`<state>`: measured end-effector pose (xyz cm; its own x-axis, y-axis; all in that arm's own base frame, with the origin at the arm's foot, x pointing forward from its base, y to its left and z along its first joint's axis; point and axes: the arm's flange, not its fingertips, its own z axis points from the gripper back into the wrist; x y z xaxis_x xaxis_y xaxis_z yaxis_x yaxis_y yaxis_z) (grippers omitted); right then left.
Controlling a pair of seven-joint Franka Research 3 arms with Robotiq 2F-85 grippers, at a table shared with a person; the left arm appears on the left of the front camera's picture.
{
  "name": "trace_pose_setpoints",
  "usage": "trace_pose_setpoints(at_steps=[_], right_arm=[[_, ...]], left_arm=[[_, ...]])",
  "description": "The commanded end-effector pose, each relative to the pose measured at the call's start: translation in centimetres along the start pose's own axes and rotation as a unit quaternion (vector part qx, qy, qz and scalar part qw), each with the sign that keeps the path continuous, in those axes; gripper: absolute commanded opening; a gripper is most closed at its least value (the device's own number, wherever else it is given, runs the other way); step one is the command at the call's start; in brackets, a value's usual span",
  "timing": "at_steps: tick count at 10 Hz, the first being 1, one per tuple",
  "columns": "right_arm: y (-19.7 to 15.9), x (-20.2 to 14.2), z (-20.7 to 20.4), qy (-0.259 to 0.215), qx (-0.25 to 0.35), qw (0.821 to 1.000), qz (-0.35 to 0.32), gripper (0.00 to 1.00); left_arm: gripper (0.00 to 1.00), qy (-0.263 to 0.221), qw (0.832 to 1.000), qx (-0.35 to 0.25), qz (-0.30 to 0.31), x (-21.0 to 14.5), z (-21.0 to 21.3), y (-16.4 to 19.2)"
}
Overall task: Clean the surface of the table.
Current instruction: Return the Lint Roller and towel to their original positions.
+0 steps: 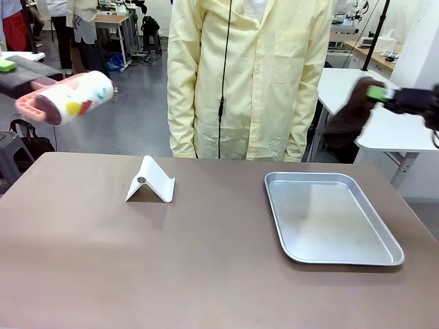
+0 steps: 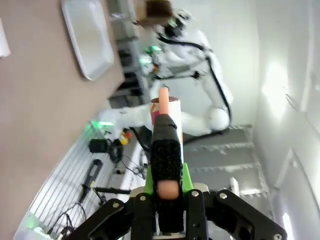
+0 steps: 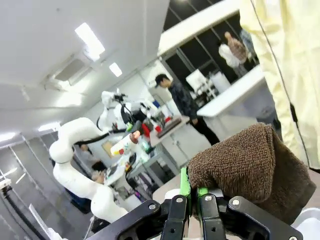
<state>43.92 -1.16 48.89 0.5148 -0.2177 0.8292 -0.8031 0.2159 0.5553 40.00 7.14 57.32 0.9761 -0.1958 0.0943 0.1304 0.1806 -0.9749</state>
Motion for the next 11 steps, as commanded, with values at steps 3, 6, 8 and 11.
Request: trace_pose_setpoints(at_steps=[3,6,8,11], right_arm=[[-1.8,-0.2,-10.6,0.243,0.095,0.959,-0.108,0.06],[-2.3,-3.2,-16.7,0.274,-0.003,0.947,-0.17,0.06],[-3.6,-5.3,-20.1,0.275,-0.092,0.934,-0.209,0.06],[-5.3,-6.9,-22.6,0.326,-0.122,0.909,-0.23,0.06]], left_arm=[[0.22,-0.065,0.987,0.145,0.004,0.7,-3.5,-1.5],[0.22,-0.11,0.971,0.212,-0.009,1.0,-5.6,-0.3],[0.22,-0.126,0.958,0.258,-0.023,0.4,-7.2,0.2],[0.22,-0.15,0.951,0.268,-0.026,0.6,-7.8,0.2]])
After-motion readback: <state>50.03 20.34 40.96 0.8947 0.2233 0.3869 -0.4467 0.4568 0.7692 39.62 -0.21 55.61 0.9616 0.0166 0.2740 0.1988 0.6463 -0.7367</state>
